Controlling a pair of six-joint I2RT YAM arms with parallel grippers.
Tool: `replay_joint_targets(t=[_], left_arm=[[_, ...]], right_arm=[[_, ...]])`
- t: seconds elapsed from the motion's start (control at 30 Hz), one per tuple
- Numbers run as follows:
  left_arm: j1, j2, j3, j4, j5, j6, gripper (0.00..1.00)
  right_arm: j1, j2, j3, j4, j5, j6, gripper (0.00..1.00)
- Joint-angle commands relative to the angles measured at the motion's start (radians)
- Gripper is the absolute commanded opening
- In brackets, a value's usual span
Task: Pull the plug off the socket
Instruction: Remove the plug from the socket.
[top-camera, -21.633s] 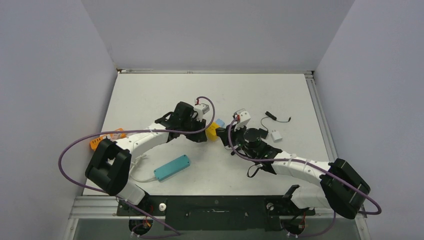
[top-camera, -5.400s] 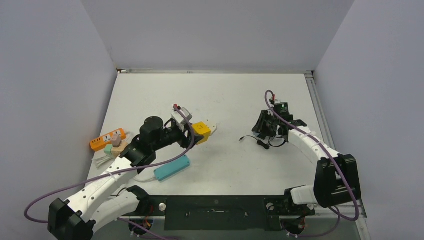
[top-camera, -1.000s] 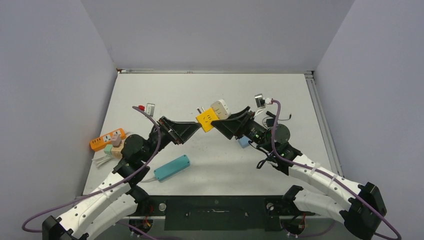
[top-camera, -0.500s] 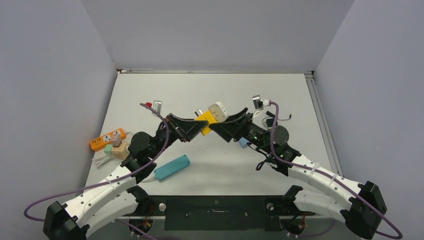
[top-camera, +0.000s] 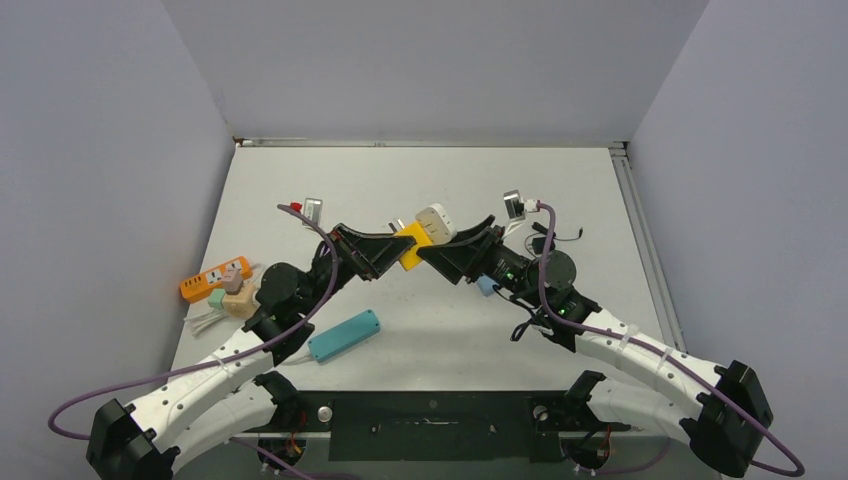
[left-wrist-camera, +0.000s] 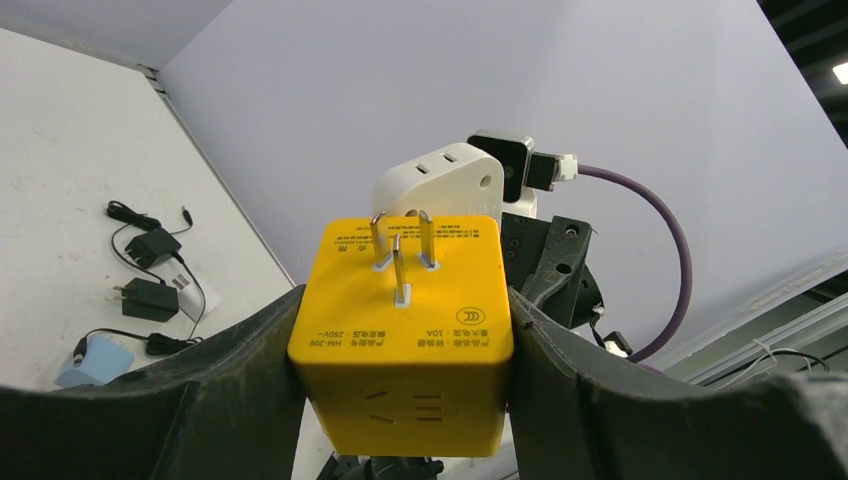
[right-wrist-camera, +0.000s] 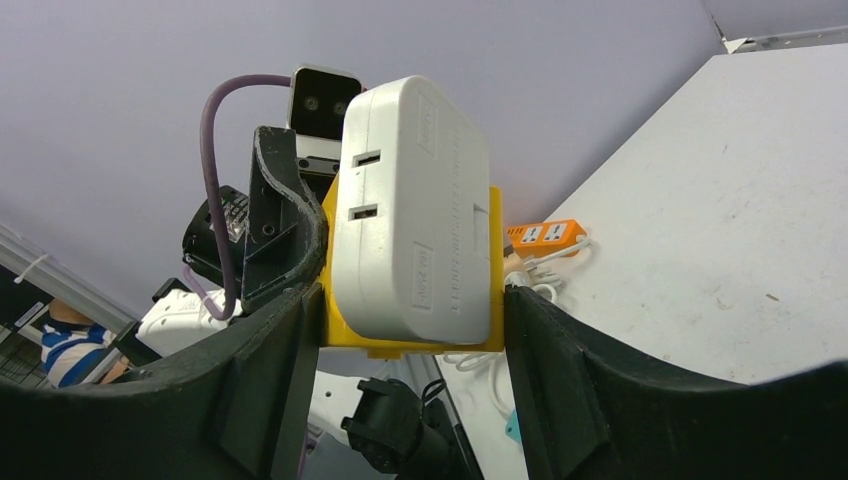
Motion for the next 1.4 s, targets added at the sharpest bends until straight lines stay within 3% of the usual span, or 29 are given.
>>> replay_joint_targets(t=[0.0,0.07,0.2,0.4,0.73,1.03,1.37], left_arm=[[-0.002,-0.009,0.015,0.078,-0.020,0.004,0.01],[0.000,-0.018,0.006,0.087,-0.015,0.015,0.00],[0.014,-0.053,-0.022,0.124,0.004,0.035,0.00],[0.059,-0.080,-0.046,0.128,0.077,0.022,0.00],[0.089,-0.068,-0.062,0.157,0.178,0.019,0.00],[0.120,-0.065,-0.064,0.237,0.317,0.023,0.00],[0.135,-0.064,-0.076,0.287,0.419,0.018,0.00]], right_arm=[[0.007,-0.030,0.014,0.002,0.043,-0.038,0.61],[-0.002,-0.047,0.023,-0.042,0.049,-0.052,0.79],[-0.083,-0.080,0.036,-0.118,-0.017,-0.043,0.95],[-0.196,-0.088,0.077,-0.172,-0.213,-0.036,0.97],[-0.196,-0.044,0.167,-0.223,-0.330,-0.075,0.88],[-0.196,-0.022,0.135,-0.182,-0.392,-0.050,0.47],[-0.187,-0.002,0.123,-0.118,-0.451,-0.010,0.36]])
